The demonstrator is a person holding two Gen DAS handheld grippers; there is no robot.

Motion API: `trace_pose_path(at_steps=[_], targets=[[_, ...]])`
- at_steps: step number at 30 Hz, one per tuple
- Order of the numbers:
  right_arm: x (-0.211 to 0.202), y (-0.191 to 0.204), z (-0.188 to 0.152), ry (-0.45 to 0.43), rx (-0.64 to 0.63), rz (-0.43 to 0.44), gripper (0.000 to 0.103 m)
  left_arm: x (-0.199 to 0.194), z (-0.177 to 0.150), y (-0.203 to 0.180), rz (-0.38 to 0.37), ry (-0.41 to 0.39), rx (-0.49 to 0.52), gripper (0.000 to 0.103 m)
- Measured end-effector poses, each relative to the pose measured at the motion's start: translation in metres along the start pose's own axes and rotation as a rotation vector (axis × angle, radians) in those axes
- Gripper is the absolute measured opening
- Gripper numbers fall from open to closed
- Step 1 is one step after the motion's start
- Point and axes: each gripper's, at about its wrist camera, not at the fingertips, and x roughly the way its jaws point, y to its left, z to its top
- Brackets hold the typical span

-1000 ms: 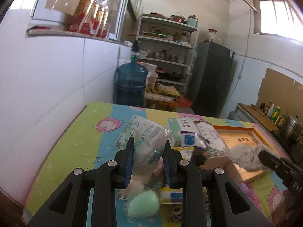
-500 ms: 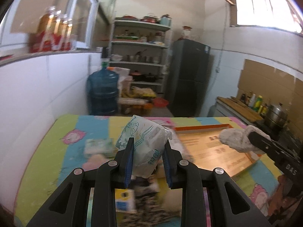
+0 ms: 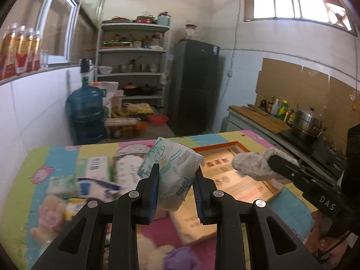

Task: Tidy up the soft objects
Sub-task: 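Carry the tissue pack and scrunchie over the orange-rimmed box with both grippers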

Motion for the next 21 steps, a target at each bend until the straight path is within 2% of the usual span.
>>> trace_pose_path(at_steps=[11, 21], targets=[[0.01, -0.062, -0.004, -0.001, 0.074, -0.059, 0.014, 0.067, -0.004, -0.037, -0.036, 0.087, -0.007, 0.028], [0.034, -0.095, -0.007, 0.042, 0.087, -0.092, 0.014, 0.125, -0.016, -0.058, -0.037, 0.176, -0.007, 0.028]])
